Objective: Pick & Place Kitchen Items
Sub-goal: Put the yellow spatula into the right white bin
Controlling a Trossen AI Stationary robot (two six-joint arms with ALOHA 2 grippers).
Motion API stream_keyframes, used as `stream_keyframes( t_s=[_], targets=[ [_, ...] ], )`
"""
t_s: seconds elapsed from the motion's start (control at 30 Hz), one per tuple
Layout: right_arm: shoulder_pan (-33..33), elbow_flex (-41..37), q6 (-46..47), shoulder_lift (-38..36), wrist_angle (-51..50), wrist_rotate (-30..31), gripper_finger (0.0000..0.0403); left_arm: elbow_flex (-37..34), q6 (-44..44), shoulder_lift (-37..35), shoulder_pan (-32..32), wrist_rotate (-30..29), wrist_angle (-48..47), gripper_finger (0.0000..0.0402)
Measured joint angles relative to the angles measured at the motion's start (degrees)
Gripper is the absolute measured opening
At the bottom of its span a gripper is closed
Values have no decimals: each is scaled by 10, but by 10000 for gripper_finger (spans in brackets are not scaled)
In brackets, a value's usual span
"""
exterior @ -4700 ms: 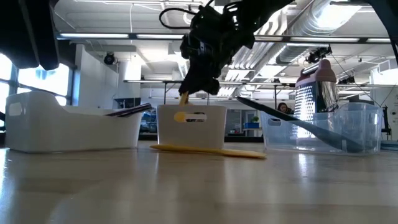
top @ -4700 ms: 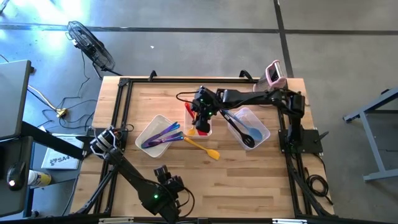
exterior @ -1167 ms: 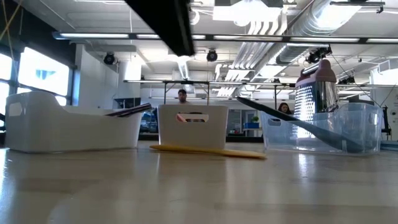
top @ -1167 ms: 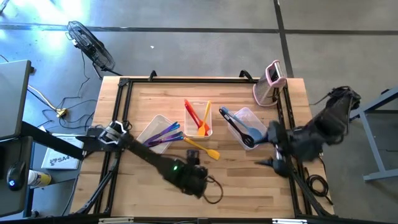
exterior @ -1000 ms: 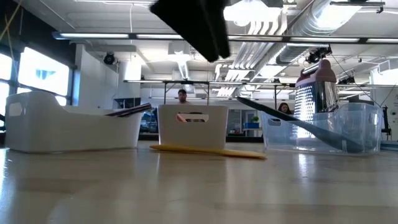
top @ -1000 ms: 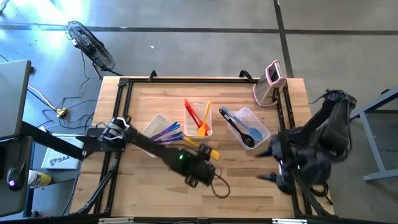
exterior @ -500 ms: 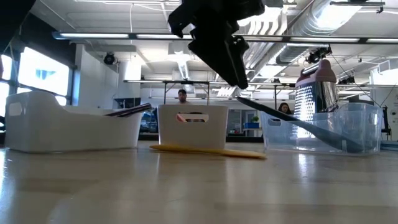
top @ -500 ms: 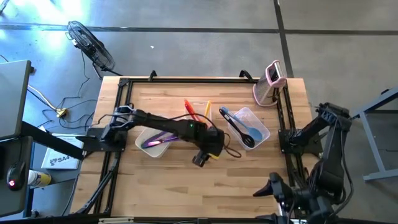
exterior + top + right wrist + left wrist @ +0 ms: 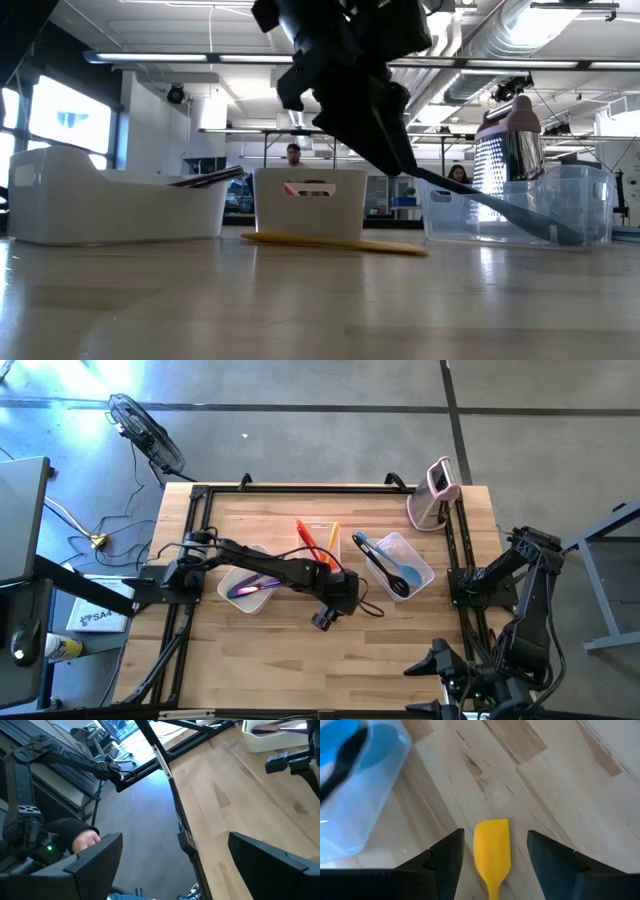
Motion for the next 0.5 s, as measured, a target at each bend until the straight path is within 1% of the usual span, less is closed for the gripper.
stream_keyframes(
  t_s=[0.1, 0.17, 0.27, 0.33, 0.4, 0.5],
  targets=[
    [0, 0, 13, 0, 0, 0, 356, -2, -8, 8, 2, 0, -21, 209],
    [0, 0, 14, 0, 0, 0, 356, -1, -12, 20, 6, 4, -12, 209],
    [0, 0, 13, 0, -1, 0, 356, -2, -25, 30, 14, 7, -29, 209],
    [0, 0, 10, 0, -2, 0, 356, 3, -27, 41, 18, 18, -12, 209],
    [-2, 0, 10, 0, -4, 0, 356, 1, -31, 42, 21, 22, -26, 209],
    [-4, 0, 10, 0, -5, 0, 356, 4, -35, 48, 25, 34, -13, 209]
  ],
)
